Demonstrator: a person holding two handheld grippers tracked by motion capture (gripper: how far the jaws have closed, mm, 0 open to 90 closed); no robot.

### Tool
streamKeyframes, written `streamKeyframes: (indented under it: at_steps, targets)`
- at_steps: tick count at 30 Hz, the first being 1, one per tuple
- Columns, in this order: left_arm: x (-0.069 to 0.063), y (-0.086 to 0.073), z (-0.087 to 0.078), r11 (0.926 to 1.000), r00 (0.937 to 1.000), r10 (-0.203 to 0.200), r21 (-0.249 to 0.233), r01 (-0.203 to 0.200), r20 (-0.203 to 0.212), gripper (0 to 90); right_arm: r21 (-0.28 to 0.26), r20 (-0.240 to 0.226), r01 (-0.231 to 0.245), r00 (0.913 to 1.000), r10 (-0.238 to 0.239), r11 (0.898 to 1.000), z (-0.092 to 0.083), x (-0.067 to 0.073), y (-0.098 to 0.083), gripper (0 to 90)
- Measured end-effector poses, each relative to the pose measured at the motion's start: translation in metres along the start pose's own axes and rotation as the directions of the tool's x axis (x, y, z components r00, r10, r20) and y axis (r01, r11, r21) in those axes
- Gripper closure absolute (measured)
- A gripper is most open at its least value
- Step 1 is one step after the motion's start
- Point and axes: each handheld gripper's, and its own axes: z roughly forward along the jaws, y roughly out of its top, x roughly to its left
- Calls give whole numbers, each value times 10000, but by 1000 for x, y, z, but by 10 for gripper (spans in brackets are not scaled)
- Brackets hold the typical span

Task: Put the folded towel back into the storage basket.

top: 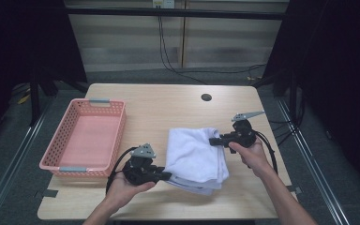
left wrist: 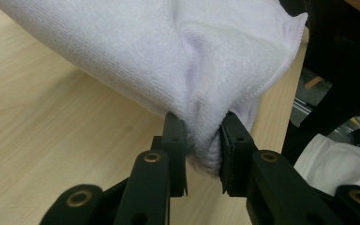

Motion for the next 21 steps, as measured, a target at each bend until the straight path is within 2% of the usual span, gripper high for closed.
streamKeyframes:
  at_steps: [7,12,15,16,21]
  targets:
    - [11,1,-17,9992,9996,-241,-314,237,-143,753,-30,-139,167,9998,-168,9999,10,3,22,732]
    - [17,2,-32,9985,9981,-318,-463,293,-530,753,-120,-263,345,9990,-348,9993,19,7,40,733]
    - [20,2,-39,9977,9978,-358,-589,325,-558,753,-144,-327,431,9985,-435,9990,23,9,47,733]
    - [23,1,-47,9965,9965,-474,-716,424,-694,753,-192,-424,496,9978,-504,9986,28,12,57,733]
    - [33,-3,-62,9943,9931,-675,-885,591,-959,754,-316,-542,650,9963,-666,9974,40,17,72,733]
